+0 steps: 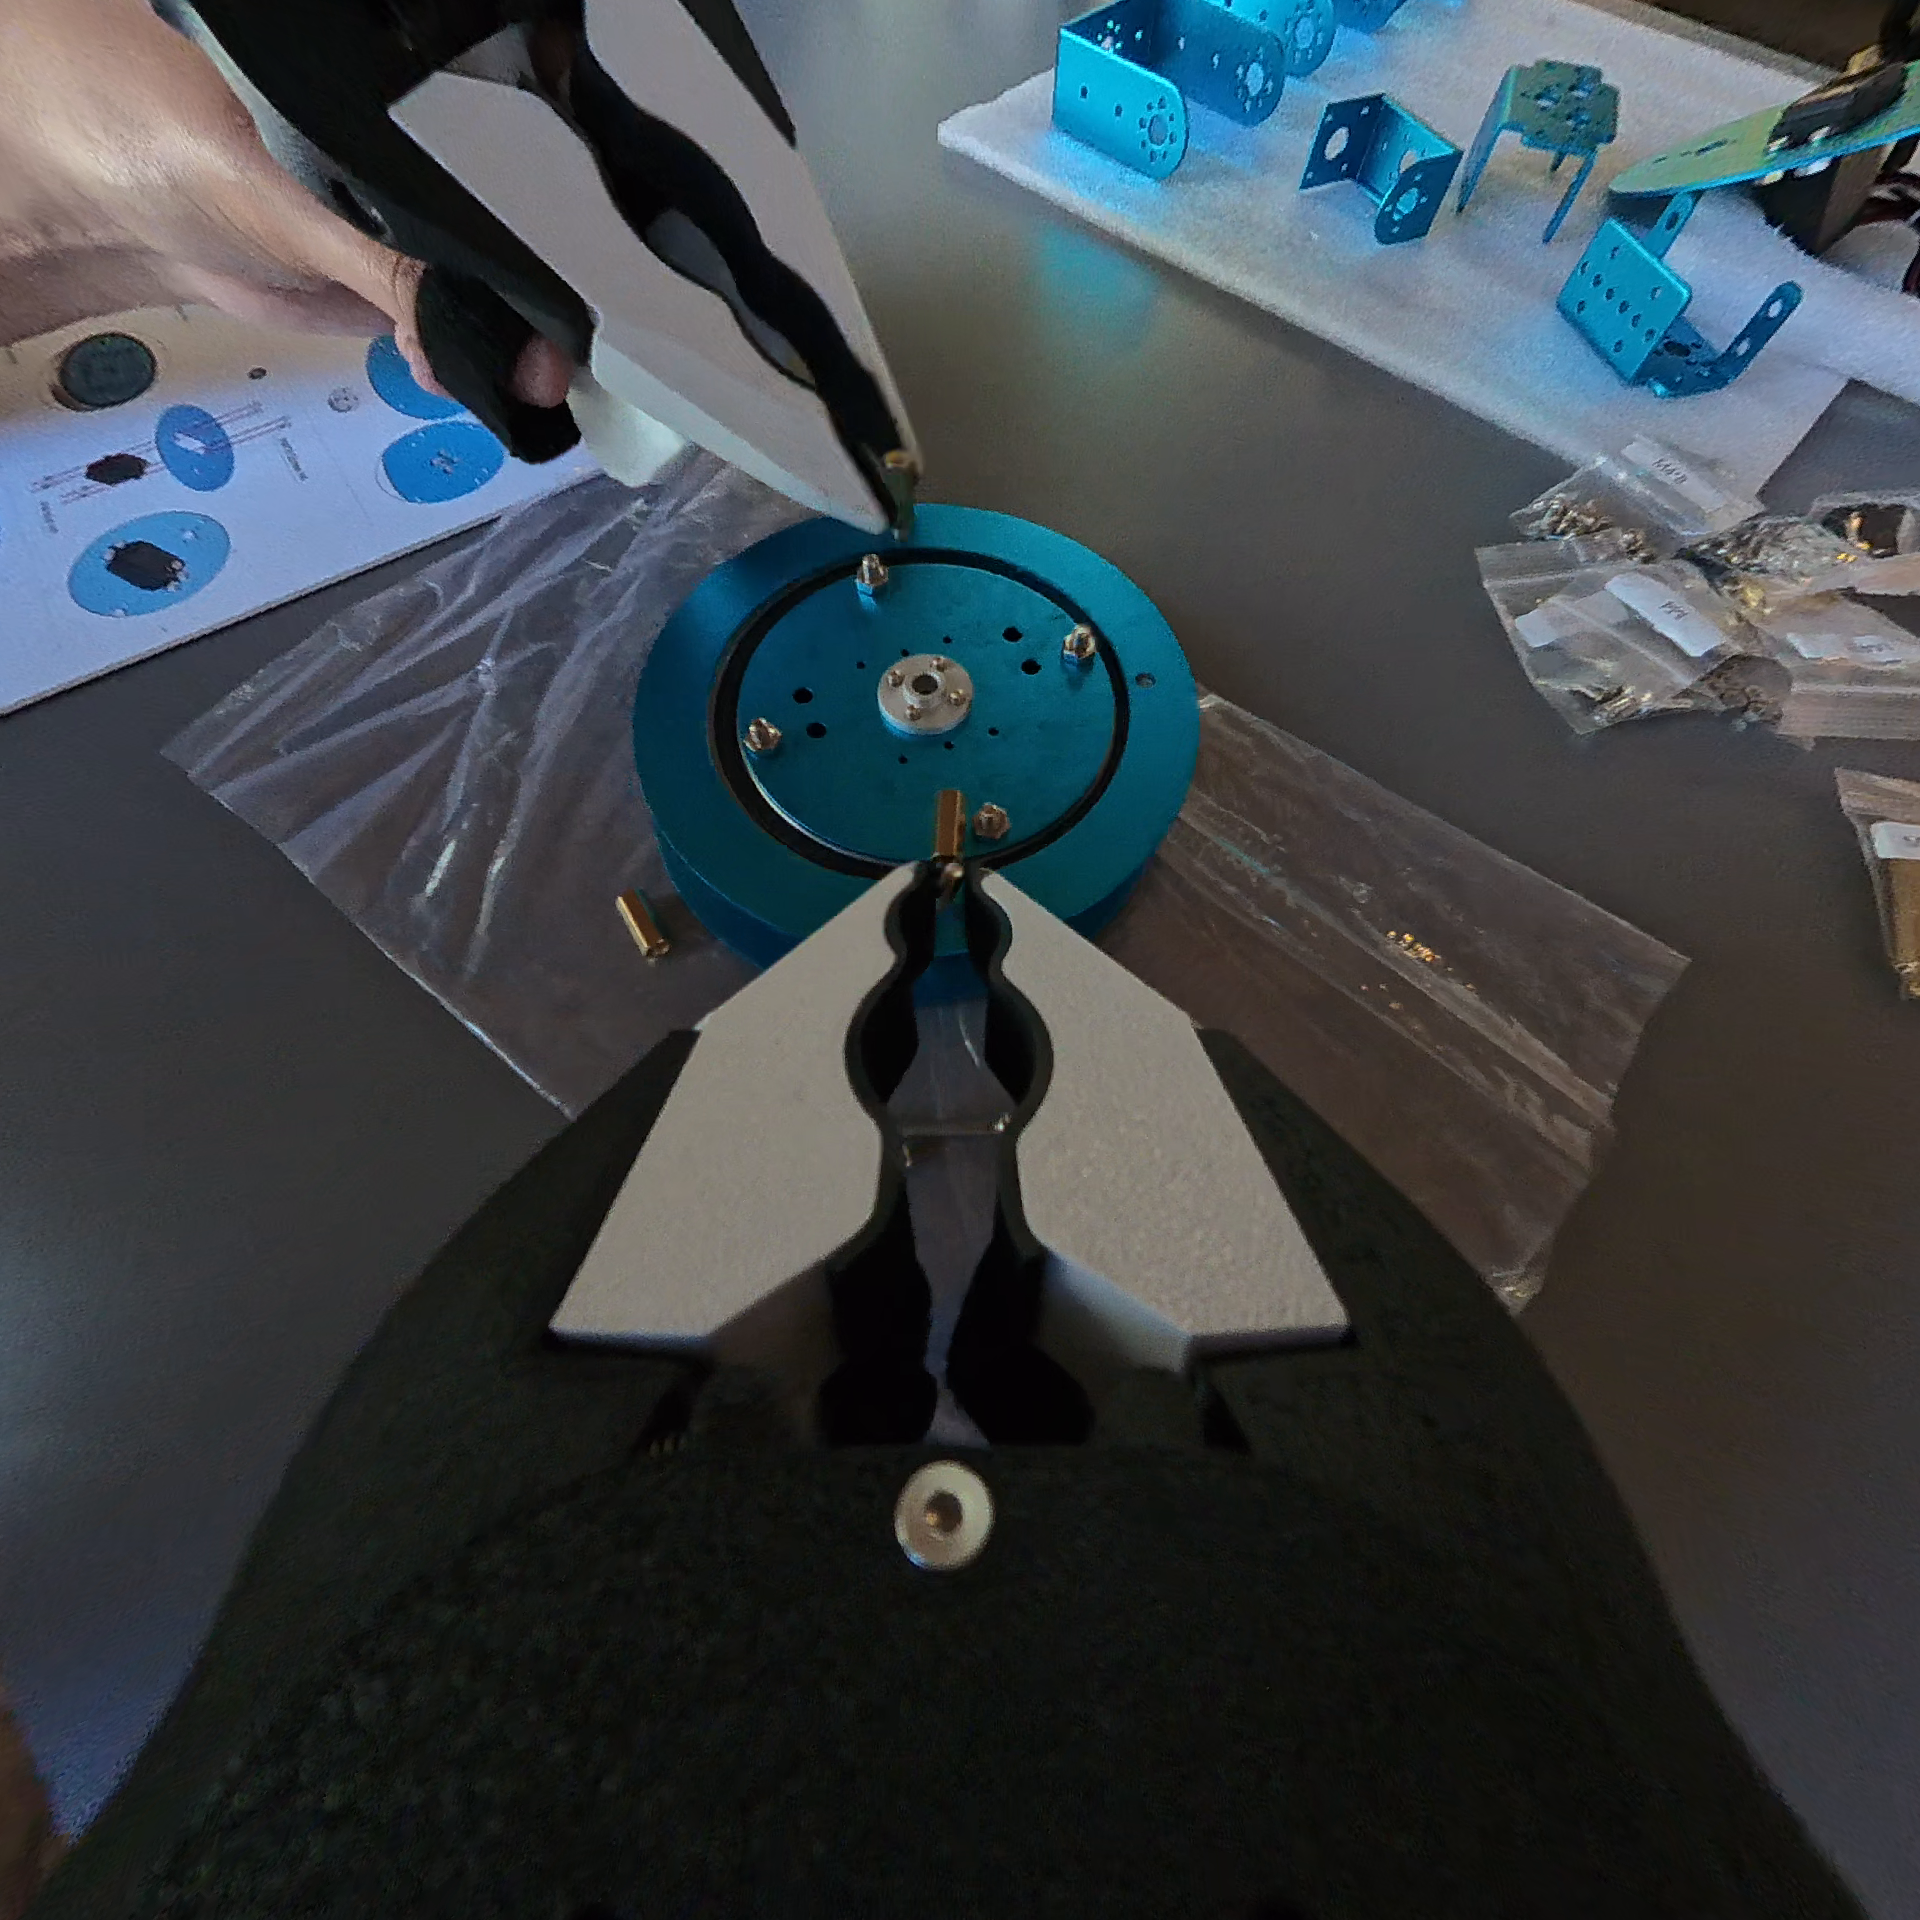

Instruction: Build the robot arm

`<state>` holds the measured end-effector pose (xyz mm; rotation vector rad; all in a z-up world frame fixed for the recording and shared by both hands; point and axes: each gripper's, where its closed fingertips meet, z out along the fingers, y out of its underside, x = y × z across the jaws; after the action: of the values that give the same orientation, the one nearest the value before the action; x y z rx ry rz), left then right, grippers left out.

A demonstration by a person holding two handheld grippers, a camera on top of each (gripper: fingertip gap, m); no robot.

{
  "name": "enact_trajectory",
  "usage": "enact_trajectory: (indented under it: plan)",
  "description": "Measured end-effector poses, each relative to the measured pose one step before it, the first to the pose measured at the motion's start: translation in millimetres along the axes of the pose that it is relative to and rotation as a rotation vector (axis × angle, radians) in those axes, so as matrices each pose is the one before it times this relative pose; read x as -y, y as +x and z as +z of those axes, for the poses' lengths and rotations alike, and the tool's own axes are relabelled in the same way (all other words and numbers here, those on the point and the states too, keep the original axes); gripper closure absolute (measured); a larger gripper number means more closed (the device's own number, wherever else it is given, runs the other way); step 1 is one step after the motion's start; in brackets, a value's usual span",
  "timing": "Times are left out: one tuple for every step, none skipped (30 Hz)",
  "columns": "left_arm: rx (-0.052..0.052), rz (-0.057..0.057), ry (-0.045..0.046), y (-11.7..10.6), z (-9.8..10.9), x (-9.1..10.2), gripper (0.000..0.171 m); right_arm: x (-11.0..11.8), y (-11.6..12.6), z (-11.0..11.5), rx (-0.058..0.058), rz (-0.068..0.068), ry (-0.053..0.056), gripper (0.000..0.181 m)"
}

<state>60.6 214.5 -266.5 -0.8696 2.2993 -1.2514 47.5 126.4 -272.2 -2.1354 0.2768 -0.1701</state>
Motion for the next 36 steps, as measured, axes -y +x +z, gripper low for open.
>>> enact_trajectory:
  plan:
    - [0.0149,0.0072,-0.00495,-1.75,0.06,-0.50,0.171,0.06,1.81,0.18,-0.0114,-0.0042,-0.0007,0.178]
    - [0.0292,0.0079,-0.01024,-4.04,-0.35,-0.62,0.171,-0.02,2.18,-0.04,-0.0091,-0.0011,-0.0035,0.178]
    - [0.0135,0.0080,-0.00678,-1.95,-0.83,-0.15,0.171,0.13,1.67,0.02,-0.0023,0.0024,-0.0033,0.178]
    - [-0.0057,0.0047,0.00223,0.79,-1.06,0.87,0.171,0.47,0.76,-0.04,0.0051,0.0053,0.0008,0.179]
    - [-0.0095,0.0014,0.00963,1.38,-1.31,1.40,0.171,0.02,0.30,0.14,0.0079,0.0044,-0.0004,0.179]
    - [-0.0037,-0.0003,0.00712,0.43,-1.18,0.87,0.171,0.09,-0.89,0.13,0.0127,0.0000,0.0001,0.179]
    - [0.0009,0.0001,0.00009,-0.32,-0.90,0.37,0.171,-0.02,-0.58,-0.01,0.0081,-0.0021,-0.0001,0.179]
    - [-0.0012,-0.0001,0.00492,-0.26,-0.94,1.26,0.171,-0.25,0.20,-0.28,0.0023,-0.0005,-0.0006,0.179]
    - [-0.0050,-0.0039,0.01657,0.40,-1.02,2.70,0.168,-0.13,0.01,-0.24,0.0024,0.0007,0.0003,0.179]
    - [-0.0100,-0.0072,0.01840,1.07,-0.45,2.78,0.156,-0.03,-0.21,0.00,0.0027,0.0010,0.0010,0.179]
    - [-0.0135,-0.0068,0.01129,1.77,0.10,1.86,0.149,0.03,-0.42,-0.04,0.0033,-0.0003,0.0006,0.179]
    - [-0.0208,-0.0024,0.01032,3.30,0.28,1.47,0.146,-0.01,-0.06,0.08,0.0008,-0.0021,0.0006,0.179]
    - [-0.0233,0.0014,0.01000,4.45,0.72,1.15,0.144,0.06,0.10,-0.02,-0.0012,-0.0008,-0.0004,0.179]
    - [-0.0083,0.0031,0.00192,2.45,1.39,-0.03,0.144,0.04,-0.54,0.16,0.0025,-0.0011,-0.0006,0.179]
    - [0.0045,0.0053,-0.00979,0.60,2.10,-1.63,0.144,0.23,-0.90,0.22,0.0039,-0.0034,-0.0004,0.179]
    - [0.0101,0.0079,-0.01401,-0.39,2.60,-2.19,0.145,0.09,-0.36,0.18,0.0006,-0.0059,-0.0004,0.179]
    - [0.0139,0.0074,-0.00819,-1.11,2.34,-1.35,0.148,0.05,-0.43,0.05,0.0022,-0.0092,-0.0012,0.179]
    - [0.0092,0.0035,0.00308,-0.65,1.83,0.16,0.151,0.07,-1.34,0.08,0.0075,-0.0120,-0.0026,0.179]
    - [0.0086,-0.0008,0.00229,-1.03,1.49,0.28,0.154,0.07,-0.76,0.04,0.0039,-0.0113,-0.0024,0.179]
    - [0.0102,-0.0011,-0.00725,-1.74,1.46,-0.96,0.154,-0.05,-0.08,0.01,-0.0007,-0.0075,-0.0035,0.179]
    - [0.0031,-0.0015,-0.00723,-0.83,1.22,-1.10,0.156,-0.02,-0.06,0.07,-0.0007,-0.0036,-0.0035,0.179]
    - [-0.0031,-0.0014,-0.00385,-0.01,0.74,-0.92,0.158,0.03,0.01,0.01,-0.0004,-0.0019,-0.0025,0.179]
    - [-0.0003,-0.0003,-0.00430,-0.45,0.22,-1.26,0.165,0.01,0.31,-0.03,-0.0003,0.0014,-0.0021,0.179]
    - [0.0007,-0.0015,-0.00257,-0.76,-0.37,-0.53,0.166,0.01,0.51,0.09,-0.0009,0.0029,-0.0003,0.179]
    - [-0.0032,-0.0083,-0.00491,-0.05,-0.50,-0.39,0.166,0.06,0.56,0.25,0.0002,0.0046,0.0018,0.179]
    - [-0.0014,-0.0071,-0.00365,0.09,-0.17,-0.15,0.166,0.15,0.11,0.13,0.0021,0.0063,0.0023,0.179]
    - [0.0055,0.0010,-0.00055,-0.52,-0.19,0.33,0.167,0.15,0.16,0.19,0.0016,0.0017,0.0017,0.179]
    - [0.0084,0.0025,0.00094,-0.61,-0.19,0.74,0.167,0.07,1.10,0.19,-0.0052,0.0002,0.0008,0.179]
    - [0.0058,0.0040,-0.00356,-0.23,-0.15,0.34,0.167,0.09,1.75,0.18,-0.0087,0.0025,0.0011,0.179]
    - [0.0046,0.0078,-0.00556,-0.07,-0.58,0.27,0.167,0.19,1.07,0.29,-0.0035,0.0015,0.0014,0.179]
    - [0.0052,0.0055,0.00368,-0.09,-0.98,1.50,0.167,0.10,0.79,0.13,-0.0011,0.0037,0.0005,0.179]
    - [0.0024,0.0017,0.00629,-0.13,-1.27,1.51,0.167,0.02,1.01,0.17,-0.0017,0.0047,0.0007,0.179]
    - [-0.0040,-0.0006,-0.00281,0.39,-0.97,0.06,0.167,0.07,0.70,0.01,-0.0001,0.0038,0.0009,0.179]
    - [-0.0066,-0.0024,-0.00551,0.55,-0.75,-0.34,0.167,0.08,0.70,-0.03,0.0002,0.0027,0.0000,0.179]
    - [-0.0048,-0.0022,-0.00189,0.45,-0.87,-0.05,0.167,0.61,0.40,-0.14,0.0009,0.0033,0.0026,0.179]
    - [-0.0035,0.0001,-0.00208,0.34,-0.54,-0.20,0.167,0.25,0.14,-0.01,0.0012,0.0012,0.0002,0.179]
